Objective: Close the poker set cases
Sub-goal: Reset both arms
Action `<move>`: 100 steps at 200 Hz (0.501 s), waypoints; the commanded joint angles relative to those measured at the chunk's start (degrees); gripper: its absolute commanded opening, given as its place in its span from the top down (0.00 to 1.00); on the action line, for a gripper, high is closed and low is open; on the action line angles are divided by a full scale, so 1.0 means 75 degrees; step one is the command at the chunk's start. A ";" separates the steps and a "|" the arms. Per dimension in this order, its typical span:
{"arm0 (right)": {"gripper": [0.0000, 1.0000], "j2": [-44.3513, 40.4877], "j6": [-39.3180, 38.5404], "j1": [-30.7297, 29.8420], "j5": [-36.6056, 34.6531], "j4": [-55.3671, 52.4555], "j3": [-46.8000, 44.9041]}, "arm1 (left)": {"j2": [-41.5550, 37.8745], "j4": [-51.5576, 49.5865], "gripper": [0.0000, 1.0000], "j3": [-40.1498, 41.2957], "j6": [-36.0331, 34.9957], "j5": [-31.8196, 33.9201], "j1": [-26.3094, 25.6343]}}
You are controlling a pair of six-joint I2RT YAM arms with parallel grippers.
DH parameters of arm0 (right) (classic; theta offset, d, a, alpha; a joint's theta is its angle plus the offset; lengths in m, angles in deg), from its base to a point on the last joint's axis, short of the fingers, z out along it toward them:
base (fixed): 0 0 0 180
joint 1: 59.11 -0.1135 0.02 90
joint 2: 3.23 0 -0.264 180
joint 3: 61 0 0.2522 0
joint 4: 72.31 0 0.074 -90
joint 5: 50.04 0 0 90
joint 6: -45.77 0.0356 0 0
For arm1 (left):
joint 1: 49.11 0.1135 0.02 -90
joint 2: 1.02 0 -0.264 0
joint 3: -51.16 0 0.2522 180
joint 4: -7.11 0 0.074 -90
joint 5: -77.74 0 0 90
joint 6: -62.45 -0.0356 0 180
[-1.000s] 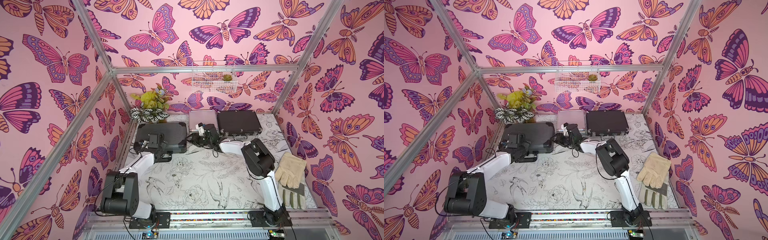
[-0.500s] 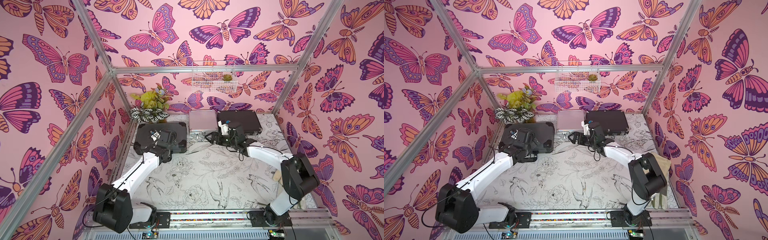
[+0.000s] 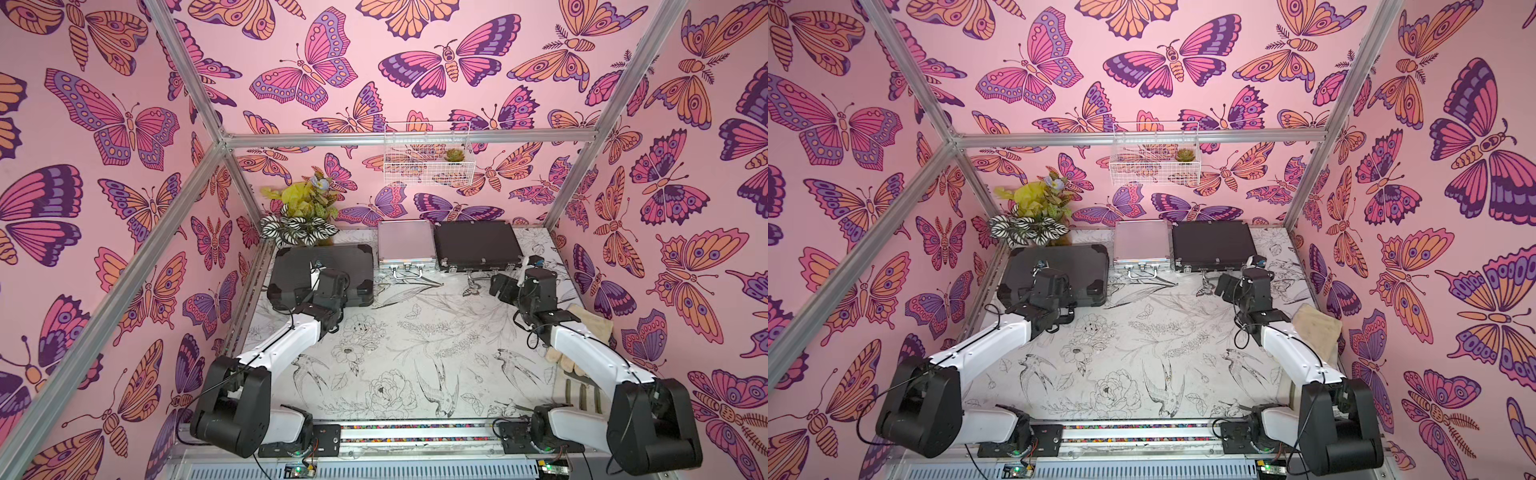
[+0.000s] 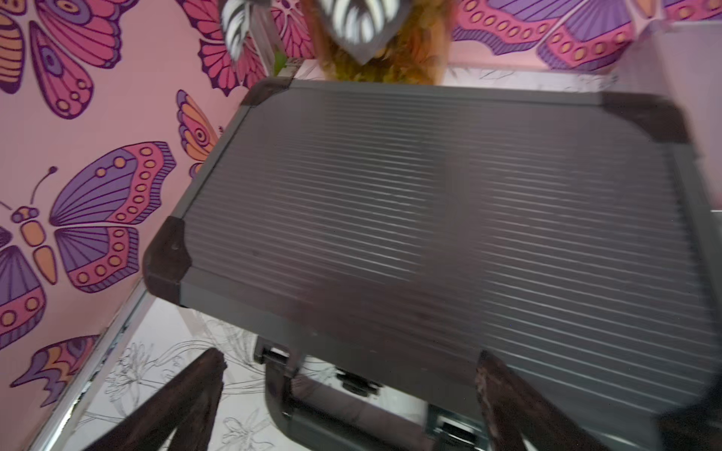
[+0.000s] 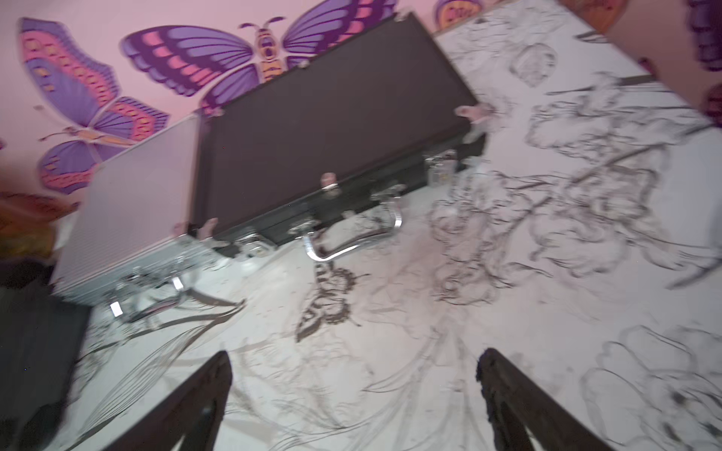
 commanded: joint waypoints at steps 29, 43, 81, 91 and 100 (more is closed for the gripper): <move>0.01 -0.0001 0.0139 0.0172 -0.0753 0.1091 -0.0666 | 0.0413 0.1238 0.00 0.0510 -0.1182 -0.1173 0.1373; 0.01 -0.0013 0.0213 0.0169 -0.0770 0.1226 -0.0802 | 0.0587 0.1818 0.00 0.0717 -0.1233 -0.1230 0.1477; 0.01 -0.0044 0.0469 0.0174 -0.0756 0.1686 -0.1071 | 0.0718 0.4243 0.00 0.1705 -0.1595 -0.1219 0.1476; 0.01 -0.0099 0.0496 0.0166 -0.0908 0.1696 -0.1116 | 0.0901 0.5008 0.00 0.2049 -0.1532 -0.1078 0.1513; 0.01 -0.0218 0.0441 0.0167 -0.1045 0.1734 -0.1172 | 0.1093 0.5775 0.01 0.2298 -0.1606 -0.0995 0.1525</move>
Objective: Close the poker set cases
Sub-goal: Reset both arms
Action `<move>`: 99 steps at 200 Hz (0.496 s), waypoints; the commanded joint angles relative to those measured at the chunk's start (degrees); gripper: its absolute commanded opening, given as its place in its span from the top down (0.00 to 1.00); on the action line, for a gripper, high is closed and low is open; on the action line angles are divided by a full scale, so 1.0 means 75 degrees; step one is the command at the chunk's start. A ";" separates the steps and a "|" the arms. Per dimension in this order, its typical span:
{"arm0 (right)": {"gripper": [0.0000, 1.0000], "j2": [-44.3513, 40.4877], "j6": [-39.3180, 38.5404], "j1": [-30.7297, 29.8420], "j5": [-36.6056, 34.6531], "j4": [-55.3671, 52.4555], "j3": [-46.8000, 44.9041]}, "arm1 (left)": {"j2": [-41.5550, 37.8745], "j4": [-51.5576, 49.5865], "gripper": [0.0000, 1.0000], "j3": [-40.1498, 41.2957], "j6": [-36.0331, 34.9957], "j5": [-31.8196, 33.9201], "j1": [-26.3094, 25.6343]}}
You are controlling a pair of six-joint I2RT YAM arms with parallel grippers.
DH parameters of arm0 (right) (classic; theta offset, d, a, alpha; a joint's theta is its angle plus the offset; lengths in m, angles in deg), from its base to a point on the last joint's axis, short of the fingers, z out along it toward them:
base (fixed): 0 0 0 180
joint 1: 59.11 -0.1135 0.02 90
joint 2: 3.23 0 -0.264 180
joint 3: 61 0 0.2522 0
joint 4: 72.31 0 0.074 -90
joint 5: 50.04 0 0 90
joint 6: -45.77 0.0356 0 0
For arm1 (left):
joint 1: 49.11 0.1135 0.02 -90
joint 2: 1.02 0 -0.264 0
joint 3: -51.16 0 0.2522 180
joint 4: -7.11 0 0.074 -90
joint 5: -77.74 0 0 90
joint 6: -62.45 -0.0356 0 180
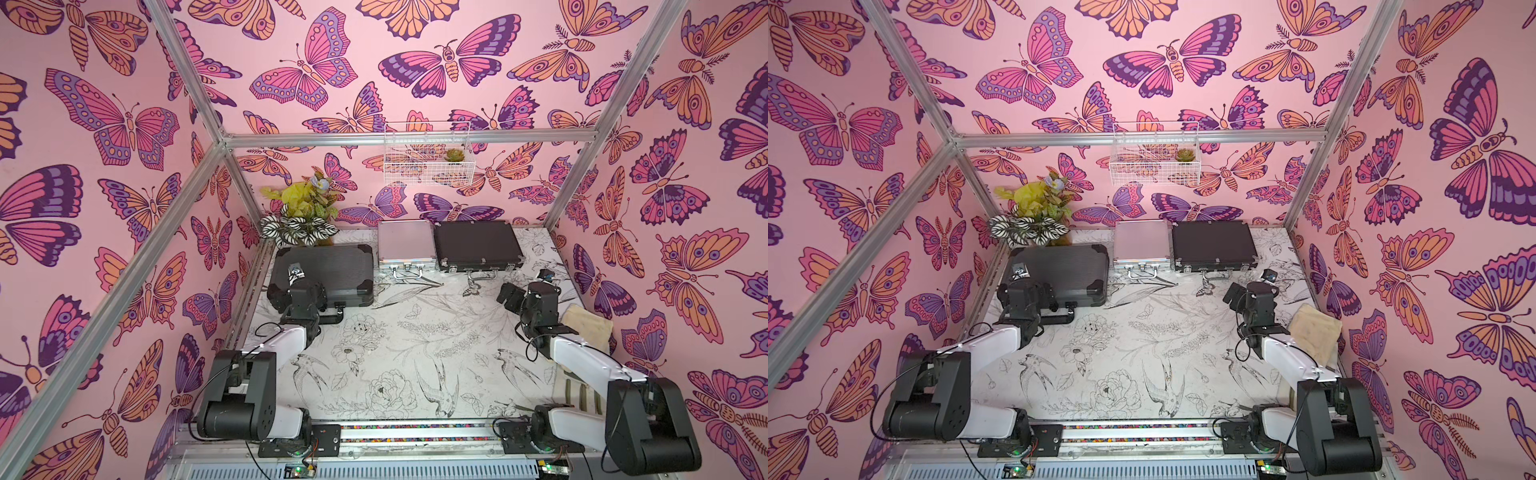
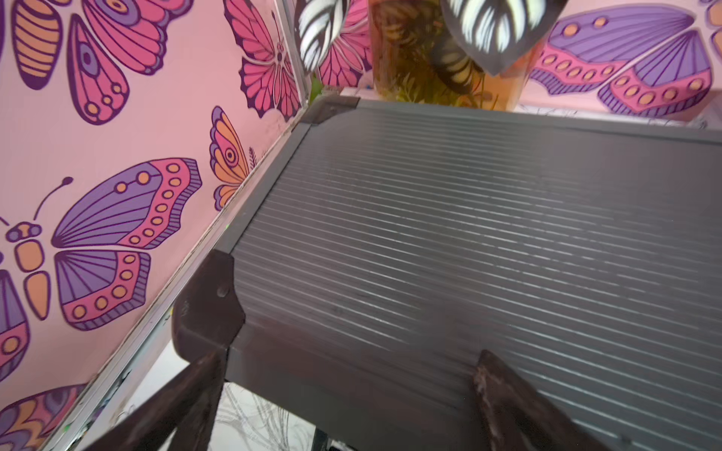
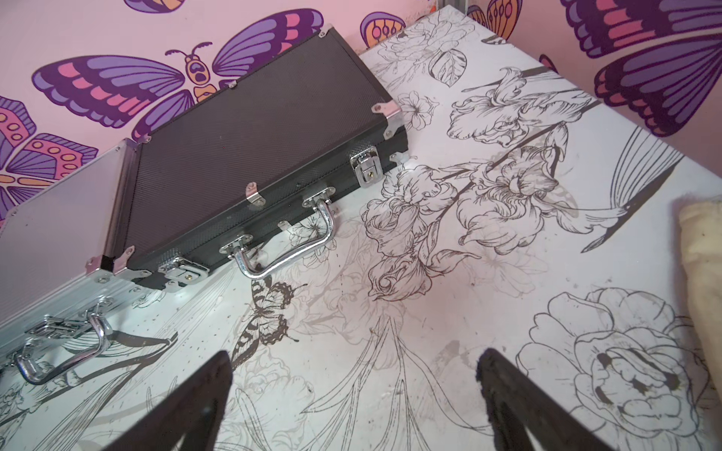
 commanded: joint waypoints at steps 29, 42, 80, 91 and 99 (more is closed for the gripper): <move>0.01 -0.0553 0.0139 -0.0137 -0.0829 0.0740 -0.0494 | 0.0645 0.1497 0.01 0.0581 -0.0560 -0.0404 0.0040; 0.01 -0.0636 0.0127 -0.0198 -0.0964 0.0769 -0.0560 | 0.0559 0.1249 0.01 0.0536 -0.0514 -0.0689 0.0084; 0.01 -0.0918 -0.0385 -0.0413 -0.1194 0.0722 -0.0609 | 0.0833 0.4609 0.01 0.2341 -0.0823 -0.2010 0.0348; 0.01 -0.0988 -0.0575 -0.0421 -0.1324 0.0710 -0.0620 | 0.0540 0.3439 0.01 0.1951 -0.0605 -0.1757 0.0356; 0.01 -0.1021 -0.0689 -0.0423 -0.1443 0.0678 -0.0610 | 0.0781 0.3627 0.01 0.1837 -0.0738 -0.1760 0.0342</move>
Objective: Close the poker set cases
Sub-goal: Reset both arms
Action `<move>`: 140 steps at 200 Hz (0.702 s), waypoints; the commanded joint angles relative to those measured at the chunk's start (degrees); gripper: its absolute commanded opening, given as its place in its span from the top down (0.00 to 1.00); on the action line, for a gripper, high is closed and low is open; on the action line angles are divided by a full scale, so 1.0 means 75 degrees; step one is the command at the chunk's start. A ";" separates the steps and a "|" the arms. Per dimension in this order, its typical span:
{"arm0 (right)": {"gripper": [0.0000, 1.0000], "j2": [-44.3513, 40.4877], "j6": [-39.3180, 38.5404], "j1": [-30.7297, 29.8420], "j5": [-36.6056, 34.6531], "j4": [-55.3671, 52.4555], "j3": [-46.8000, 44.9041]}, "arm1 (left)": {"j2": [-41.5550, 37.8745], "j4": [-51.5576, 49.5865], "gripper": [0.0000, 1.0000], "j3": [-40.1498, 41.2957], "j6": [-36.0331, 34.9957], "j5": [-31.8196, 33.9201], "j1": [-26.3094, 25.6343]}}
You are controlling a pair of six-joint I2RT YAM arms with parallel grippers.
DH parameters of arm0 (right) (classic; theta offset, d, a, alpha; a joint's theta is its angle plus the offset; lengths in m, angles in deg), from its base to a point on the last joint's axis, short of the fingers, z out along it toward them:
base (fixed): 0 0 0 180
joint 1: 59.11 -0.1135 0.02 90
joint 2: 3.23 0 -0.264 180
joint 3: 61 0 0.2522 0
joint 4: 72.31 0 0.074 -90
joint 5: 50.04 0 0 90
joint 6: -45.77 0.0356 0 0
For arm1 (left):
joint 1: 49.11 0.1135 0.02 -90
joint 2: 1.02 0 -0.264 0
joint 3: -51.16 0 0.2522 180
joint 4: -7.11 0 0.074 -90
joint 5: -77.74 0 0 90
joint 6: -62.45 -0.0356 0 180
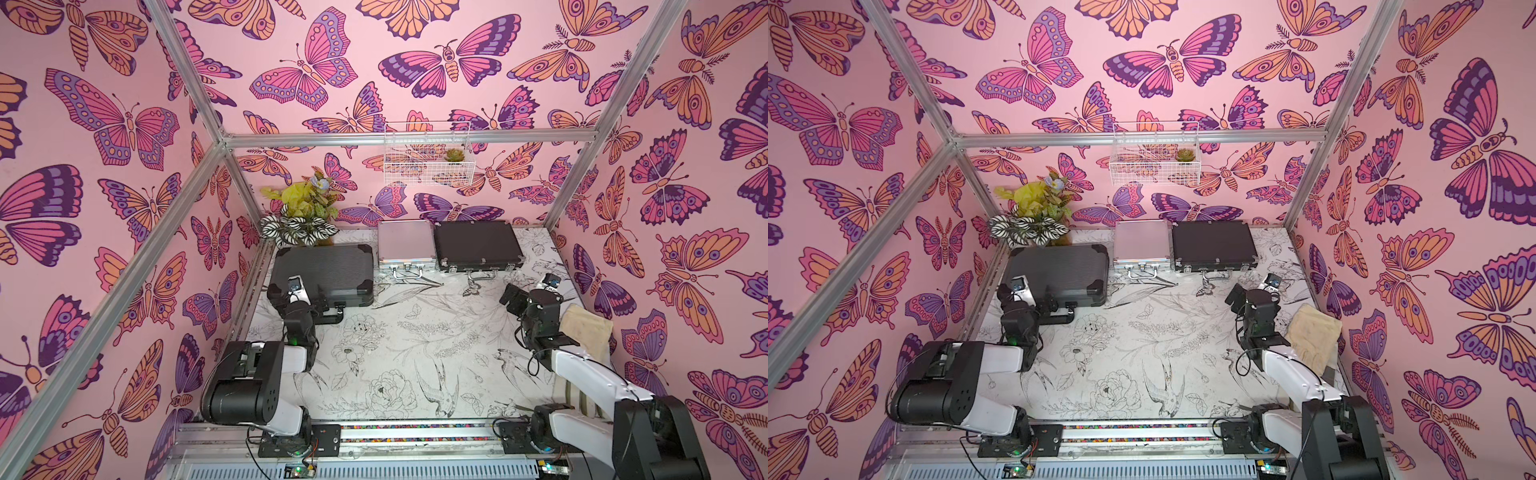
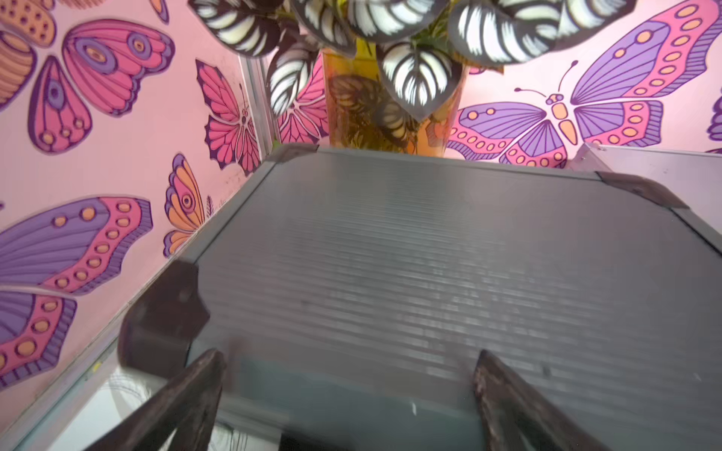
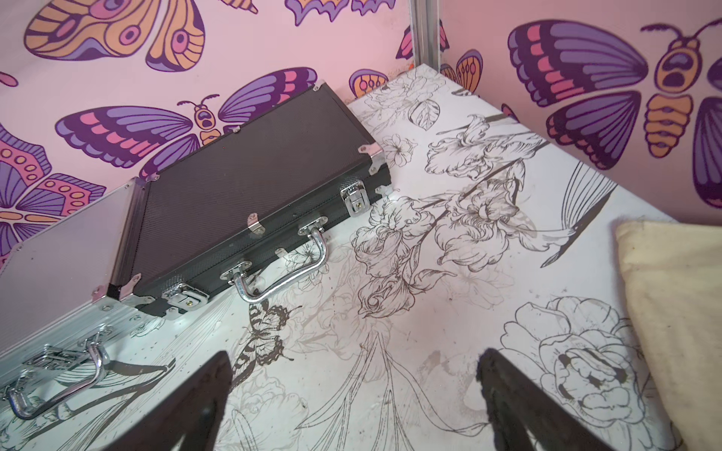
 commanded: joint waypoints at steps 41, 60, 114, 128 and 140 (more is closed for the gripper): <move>0.01 -0.0090 -0.1682 -0.0067 -0.0965 0.0266 0.0032 | 0.0470 -0.0456 0.01 -0.0282 -0.0557 -0.0004 -0.0175; 0.01 0.0329 -0.2169 -0.0066 -0.0954 0.0367 0.0123 | 0.0298 -0.0981 0.01 -0.0395 -0.0454 -0.0013 -0.0180; 0.01 0.1975 -0.3098 -0.0074 -0.0916 0.2793 -0.0258 | 0.0417 -0.0643 0.01 -0.0316 -0.0501 -0.0015 -0.0176; 0.01 0.2557 -0.3268 -0.0064 -0.0637 0.3405 -0.0278 | 0.0363 -0.0814 0.01 -0.0350 -0.0461 -0.0020 -0.0175; 0.01 0.2864 -0.3205 0.0087 -0.0298 0.4121 -0.0438 | 0.0381 -0.0745 0.01 -0.0334 -0.0469 -0.0019 -0.0175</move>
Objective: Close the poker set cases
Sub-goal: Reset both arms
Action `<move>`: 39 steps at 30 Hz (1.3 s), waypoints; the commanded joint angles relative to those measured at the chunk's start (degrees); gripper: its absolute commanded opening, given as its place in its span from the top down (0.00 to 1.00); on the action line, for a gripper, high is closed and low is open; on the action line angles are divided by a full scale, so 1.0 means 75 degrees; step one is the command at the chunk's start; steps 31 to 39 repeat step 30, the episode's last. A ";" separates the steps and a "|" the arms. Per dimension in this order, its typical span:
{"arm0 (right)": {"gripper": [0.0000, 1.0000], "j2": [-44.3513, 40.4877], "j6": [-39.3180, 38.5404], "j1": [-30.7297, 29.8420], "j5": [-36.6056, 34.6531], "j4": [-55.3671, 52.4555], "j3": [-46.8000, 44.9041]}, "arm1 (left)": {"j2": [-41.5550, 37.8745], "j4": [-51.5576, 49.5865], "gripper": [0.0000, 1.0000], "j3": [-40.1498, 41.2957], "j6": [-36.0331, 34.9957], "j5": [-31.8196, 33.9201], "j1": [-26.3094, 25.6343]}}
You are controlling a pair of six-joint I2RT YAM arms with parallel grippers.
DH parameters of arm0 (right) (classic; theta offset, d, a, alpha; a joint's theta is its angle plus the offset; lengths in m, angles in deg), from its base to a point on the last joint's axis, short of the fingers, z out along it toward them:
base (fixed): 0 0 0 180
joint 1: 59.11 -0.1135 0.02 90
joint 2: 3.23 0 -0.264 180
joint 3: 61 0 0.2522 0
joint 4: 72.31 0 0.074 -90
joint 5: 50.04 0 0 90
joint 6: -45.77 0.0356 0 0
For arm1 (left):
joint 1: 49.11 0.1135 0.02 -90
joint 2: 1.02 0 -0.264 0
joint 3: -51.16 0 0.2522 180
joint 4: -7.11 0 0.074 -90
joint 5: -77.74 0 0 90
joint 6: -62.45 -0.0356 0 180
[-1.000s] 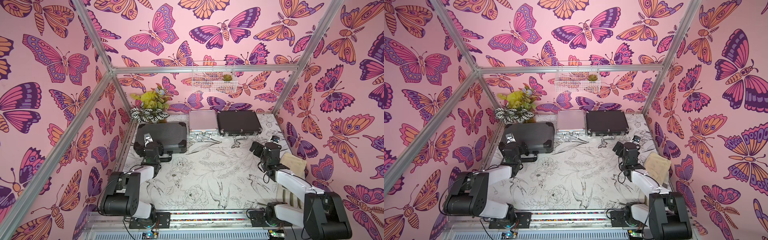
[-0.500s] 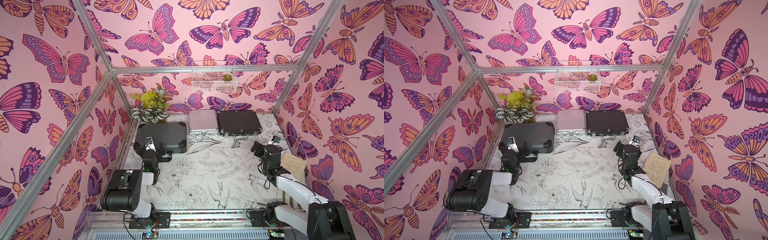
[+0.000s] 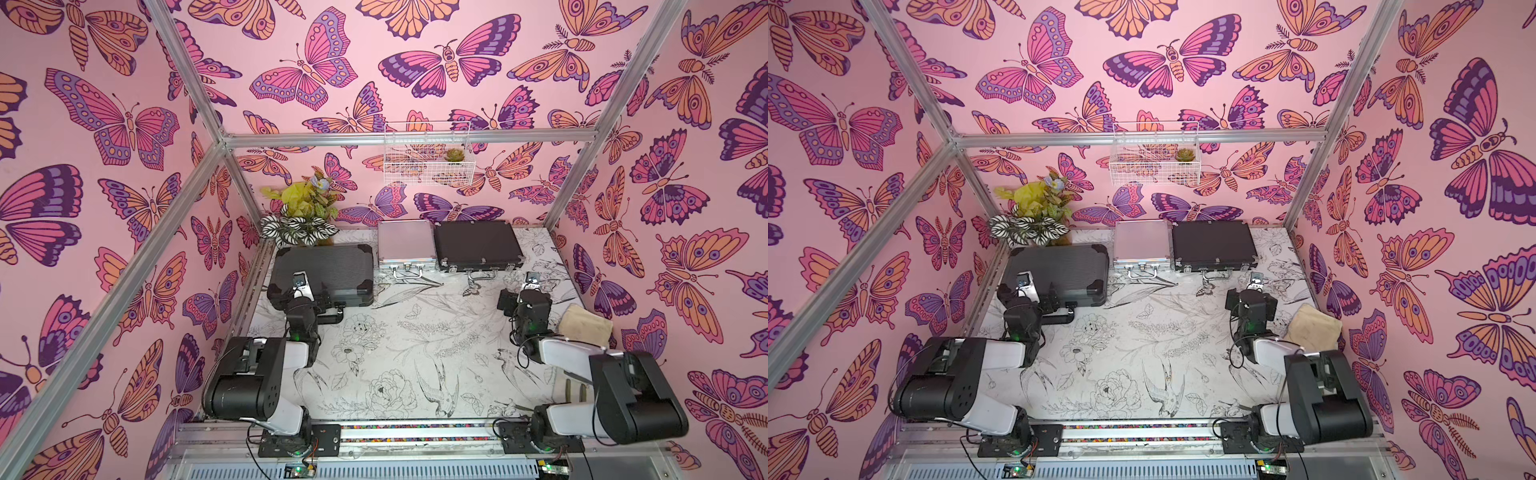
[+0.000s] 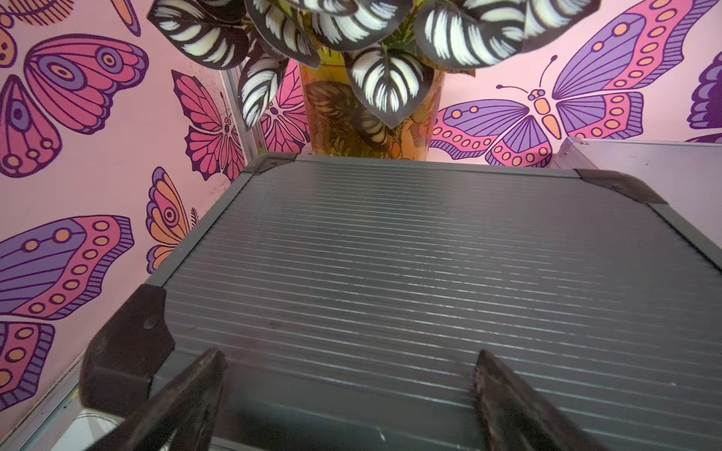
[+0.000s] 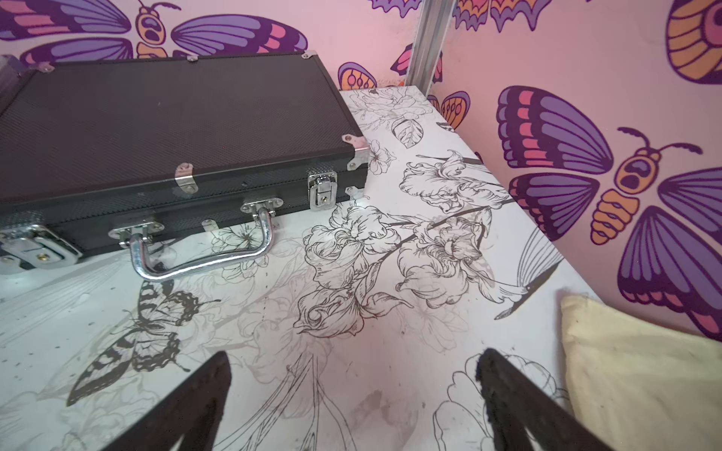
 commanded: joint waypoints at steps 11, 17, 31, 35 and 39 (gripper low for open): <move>0.01 0.0537 -0.0006 0.0667 0.1185 0.1098 -0.0104 | 0.0137 -0.0599 0.01 0.0071 -0.0221 -0.0005 -0.0003; 0.01 0.0545 -0.0015 0.0638 0.1134 0.1193 -0.0146 | 0.0142 -0.0599 0.01 0.0075 -0.0215 -0.0006 -0.0009; 0.01 0.0549 -0.0024 0.0638 0.1133 0.1166 -0.0135 | 0.0141 -0.0593 0.01 0.0069 -0.0214 -0.0006 -0.0008; 0.01 0.0549 -0.0024 0.0638 0.1133 0.1166 -0.0135 | 0.0141 -0.0593 0.01 0.0069 -0.0214 -0.0006 -0.0008; 0.01 0.0549 -0.0024 0.0638 0.1133 0.1166 -0.0135 | 0.0141 -0.0593 0.01 0.0069 -0.0214 -0.0006 -0.0008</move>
